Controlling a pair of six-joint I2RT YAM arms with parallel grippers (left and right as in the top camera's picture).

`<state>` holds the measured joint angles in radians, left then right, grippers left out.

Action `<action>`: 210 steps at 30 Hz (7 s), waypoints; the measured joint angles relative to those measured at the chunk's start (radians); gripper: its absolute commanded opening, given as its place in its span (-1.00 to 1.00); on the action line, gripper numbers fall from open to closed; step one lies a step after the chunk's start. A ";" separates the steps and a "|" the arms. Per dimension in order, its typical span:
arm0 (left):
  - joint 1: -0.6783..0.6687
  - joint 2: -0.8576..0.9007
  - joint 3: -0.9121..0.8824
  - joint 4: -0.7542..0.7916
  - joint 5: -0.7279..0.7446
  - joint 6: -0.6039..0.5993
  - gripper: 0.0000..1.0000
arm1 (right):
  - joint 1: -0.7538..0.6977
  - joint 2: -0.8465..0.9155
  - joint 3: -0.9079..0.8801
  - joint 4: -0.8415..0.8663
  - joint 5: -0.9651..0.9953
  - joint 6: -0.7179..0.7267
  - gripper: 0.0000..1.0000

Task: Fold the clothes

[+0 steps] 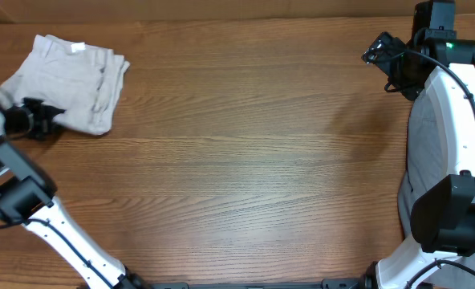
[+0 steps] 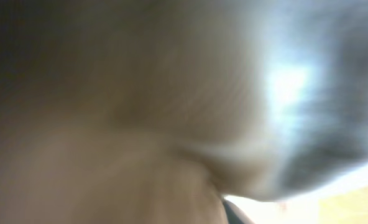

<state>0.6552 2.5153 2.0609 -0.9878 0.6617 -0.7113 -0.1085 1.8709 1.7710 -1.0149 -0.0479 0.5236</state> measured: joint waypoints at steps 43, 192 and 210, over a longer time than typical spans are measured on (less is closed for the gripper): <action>-0.049 -0.009 0.002 0.436 -0.349 -0.305 -0.78 | 0.000 0.000 0.000 0.000 0.000 0.000 1.00; -0.244 -0.102 0.697 -0.291 -0.258 0.553 0.99 | -0.009 -0.111 0.001 -0.090 -0.166 0.026 1.00; -0.243 -0.099 0.695 -0.299 -0.227 0.545 0.99 | -0.008 -0.568 0.024 -0.541 -0.103 0.026 1.00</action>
<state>0.4118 2.4165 2.7560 -1.2869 0.4351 -0.1661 -0.1169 1.3033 1.7947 -1.5555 -0.1505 0.5499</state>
